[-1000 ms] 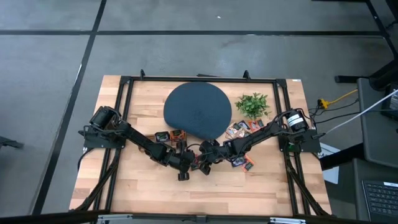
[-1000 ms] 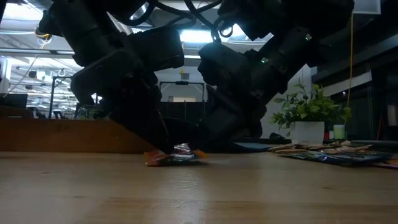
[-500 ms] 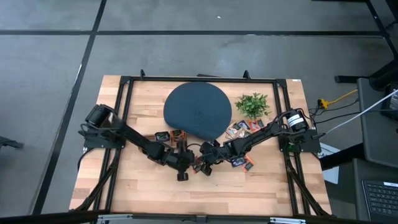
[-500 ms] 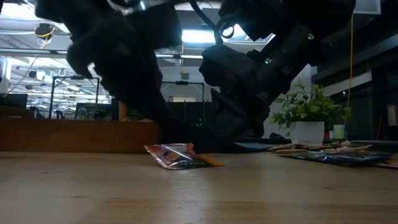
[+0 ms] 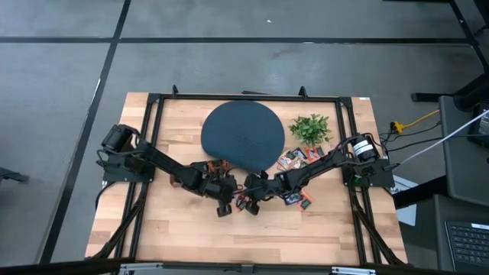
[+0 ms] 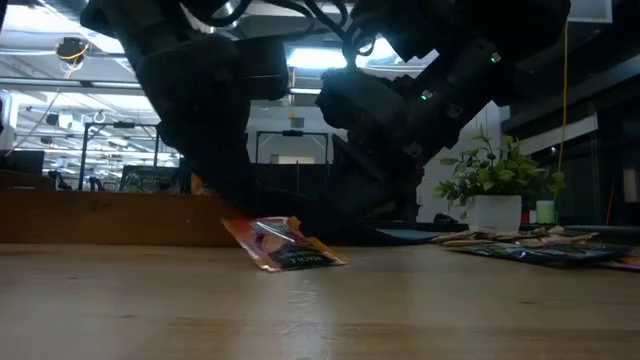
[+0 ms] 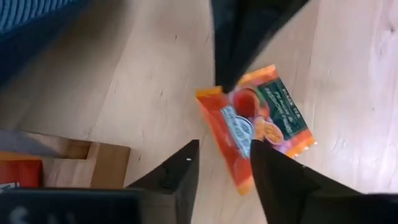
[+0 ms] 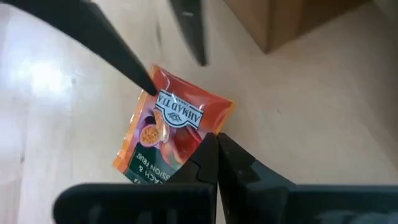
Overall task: Pick & Place Tea
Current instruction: Put the orange tea bag into the right section of the wooden organizer
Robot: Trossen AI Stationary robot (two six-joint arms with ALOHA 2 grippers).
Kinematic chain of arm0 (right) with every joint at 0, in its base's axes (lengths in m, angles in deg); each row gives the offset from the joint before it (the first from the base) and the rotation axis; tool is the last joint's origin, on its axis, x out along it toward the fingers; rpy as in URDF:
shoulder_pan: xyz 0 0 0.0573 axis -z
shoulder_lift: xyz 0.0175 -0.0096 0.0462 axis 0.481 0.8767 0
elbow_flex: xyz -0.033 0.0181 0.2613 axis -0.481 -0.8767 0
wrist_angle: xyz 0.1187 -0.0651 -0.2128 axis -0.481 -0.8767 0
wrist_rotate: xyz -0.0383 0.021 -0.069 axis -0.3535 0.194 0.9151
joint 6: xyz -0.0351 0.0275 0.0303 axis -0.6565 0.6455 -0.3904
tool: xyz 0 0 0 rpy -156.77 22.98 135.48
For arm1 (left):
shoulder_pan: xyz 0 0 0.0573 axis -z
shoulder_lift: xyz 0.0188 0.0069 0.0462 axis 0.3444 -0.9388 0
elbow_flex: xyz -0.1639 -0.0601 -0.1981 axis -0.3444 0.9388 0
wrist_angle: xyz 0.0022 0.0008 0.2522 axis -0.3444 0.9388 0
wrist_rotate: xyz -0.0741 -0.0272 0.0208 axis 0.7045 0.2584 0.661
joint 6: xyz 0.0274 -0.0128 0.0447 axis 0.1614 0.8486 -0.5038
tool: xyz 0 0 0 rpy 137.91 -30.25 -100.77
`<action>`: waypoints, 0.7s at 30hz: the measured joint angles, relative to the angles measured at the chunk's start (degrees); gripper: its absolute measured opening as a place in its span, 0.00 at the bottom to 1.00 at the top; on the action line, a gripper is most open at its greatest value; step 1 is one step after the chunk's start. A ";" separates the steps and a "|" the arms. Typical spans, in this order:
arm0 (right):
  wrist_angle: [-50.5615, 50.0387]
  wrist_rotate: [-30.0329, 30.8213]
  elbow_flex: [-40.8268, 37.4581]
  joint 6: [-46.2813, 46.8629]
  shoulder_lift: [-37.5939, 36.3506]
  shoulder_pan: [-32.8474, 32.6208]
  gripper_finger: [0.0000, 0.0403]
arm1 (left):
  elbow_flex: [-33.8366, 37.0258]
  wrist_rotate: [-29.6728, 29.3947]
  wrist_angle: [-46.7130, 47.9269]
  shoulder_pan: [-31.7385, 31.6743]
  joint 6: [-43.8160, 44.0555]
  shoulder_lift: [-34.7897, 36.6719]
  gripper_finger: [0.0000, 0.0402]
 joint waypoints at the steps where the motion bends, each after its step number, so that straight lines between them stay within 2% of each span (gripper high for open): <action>1: 0.45 -0.02 0.00 -0.41 0.00 -0.11 0.01 | 0.00 0.38 -0.04 -0.25 0.19 0.00 0.38; 7: 1.16 -0.04 0.02 -1.83 -0.37 -0.58 0.01 | 0.00 4.79 0.28 -1.90 1.81 0.00 0.46; 12: 2.72 0.29 0.07 -2.93 -0.37 -0.58 0.00 | 0.00 8.84 -0.79 -2.32 1.79 0.00 0.47; 17: 4.79 1.77 0.07 -3.19 -0.41 -0.58 0.00 | 0.00 8.98 -1.28 -2.29 1.37 0.00 0.41; 21: 4.85 1.78 0.07 -3.19 -0.42 -0.59 0.01 | 0.00 8.98 -1.26 -2.25 1.29 0.00 0.29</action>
